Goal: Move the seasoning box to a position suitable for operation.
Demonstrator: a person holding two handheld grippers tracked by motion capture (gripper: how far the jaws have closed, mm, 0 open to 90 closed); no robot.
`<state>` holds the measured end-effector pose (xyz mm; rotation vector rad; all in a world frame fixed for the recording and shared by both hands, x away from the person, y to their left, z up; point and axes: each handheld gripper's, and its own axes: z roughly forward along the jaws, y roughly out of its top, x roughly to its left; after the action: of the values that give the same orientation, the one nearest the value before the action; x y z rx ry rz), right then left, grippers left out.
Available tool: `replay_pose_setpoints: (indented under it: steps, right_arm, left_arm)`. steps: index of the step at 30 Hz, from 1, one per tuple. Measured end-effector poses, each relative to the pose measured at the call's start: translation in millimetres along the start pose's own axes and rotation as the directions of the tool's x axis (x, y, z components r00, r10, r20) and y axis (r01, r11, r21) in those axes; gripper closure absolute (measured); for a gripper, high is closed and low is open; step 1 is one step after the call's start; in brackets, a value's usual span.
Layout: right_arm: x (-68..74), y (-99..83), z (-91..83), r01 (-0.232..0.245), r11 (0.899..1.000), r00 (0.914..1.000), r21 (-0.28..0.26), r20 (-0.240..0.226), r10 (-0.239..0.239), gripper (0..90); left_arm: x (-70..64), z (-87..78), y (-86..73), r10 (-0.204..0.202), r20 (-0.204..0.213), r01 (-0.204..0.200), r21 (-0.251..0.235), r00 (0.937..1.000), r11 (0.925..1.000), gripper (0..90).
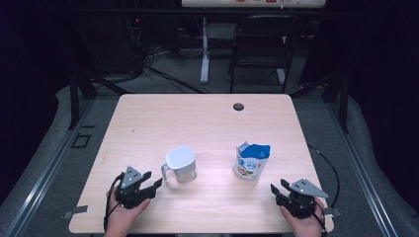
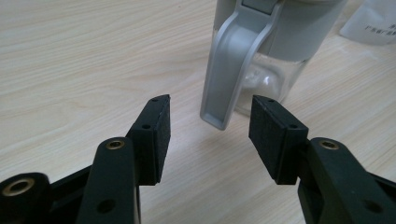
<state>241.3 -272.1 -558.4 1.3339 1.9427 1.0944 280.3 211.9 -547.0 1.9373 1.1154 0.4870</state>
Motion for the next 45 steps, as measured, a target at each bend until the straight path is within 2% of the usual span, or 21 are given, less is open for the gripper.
replay_pose_setpoints:
  steps: [4,5,9,10,11,18,20,23,26,29,32,45]
  right_arm:
    - [-0.4,-0.2,0.2,-0.002,1.000,1.0000,0.002,0.002,0.002,56.3]
    - [-0.5,-0.1,0.1,-0.001,1.000,1.0000,0.004,0.002,0.001,56.2]
    - [-0.5,0.0,0.3,-0.002,1.000,1.0000,0.004,0.000,0.002,56.2]
    - [-0.6,-0.1,0.5,0.000,1.000,1.0000,0.003,0.001,0.000,56.2]
    - [-0.7,-0.2,0.6,-0.002,1.000,1.0000,0.002,0.001,0.002,56.2]
    - [-0.9,0.1,0.1,-0.008,1.000,1.0000,0.000,0.000,0.008,56.1]
    - [-1.0,0.3,0.0,-0.010,1.000,0.9999,-0.003,-0.004,0.010,56.0]
    - [-0.9,0.3,0.3,-0.010,1.000,0.9999,0.001,-0.003,0.010,56.1]
    - [-0.2,0.6,0.4,-0.002,1.000,1.0000,0.007,-0.007,0.002,56.1]
    - [0.3,0.5,1.0,-0.004,1.000,1.0000,0.004,-0.007,0.004,56.0]
    - [0.1,0.5,1.1,-0.004,1.000,1.0000,0.005,-0.008,0.004,56.1]
    - [0.4,0.5,1.1,-0.001,1.000,0.9999,0.008,-0.013,0.001,56.0]
  left_arm:
    - [0.6,4.1,3.5,-0.007,-0.004,0.007,0.009,1.0000,0.9999,50.0]
    - [0.0,6.1,3.9,-0.016,0.001,0.016,-0.002,0.9999,0.9999,50.5]
    - [-3.3,12.3,6.7,-0.008,0.006,0.008,0.008,1.0000,0.9999,51.5]
    - [-4.6,15.2,6.8,-0.015,0.006,0.015,-0.003,0.9999,0.9999,51.5]
    - [-4.8,15.6,7.6,-0.011,0.006,0.011,0.009,0.9999,0.9999,52.0]
    - [-9.6,28.4,10.3,-0.008,-0.029,0.009,0.017,0.9995,0.9998,55.6]
    - [-10.7,31.4,11.6,-0.015,-0.035,0.016,0.016,0.9993,0.9998,61.0]
    - [-11.1,32.6,12.6,-0.016,-0.031,0.017,0.019,0.9994,0.9997,64.4]
    - [-11.9,34.8,13.0,-0.011,-0.044,0.012,0.016,0.9990,0.9998,66.5]
    - [-12.3,34.8,12.8,-0.013,-0.049,0.013,0.009,0.9987,0.9999,66.5]
    - [-11.9,33.2,12.8,0.004,-0.062,-0.003,0.009,0.9980,1.0000,66.5]
    - [-5.2,34.8,14.1,-0.022,-0.087,0.022,-0.003,0.9959,0.9998,69.7]
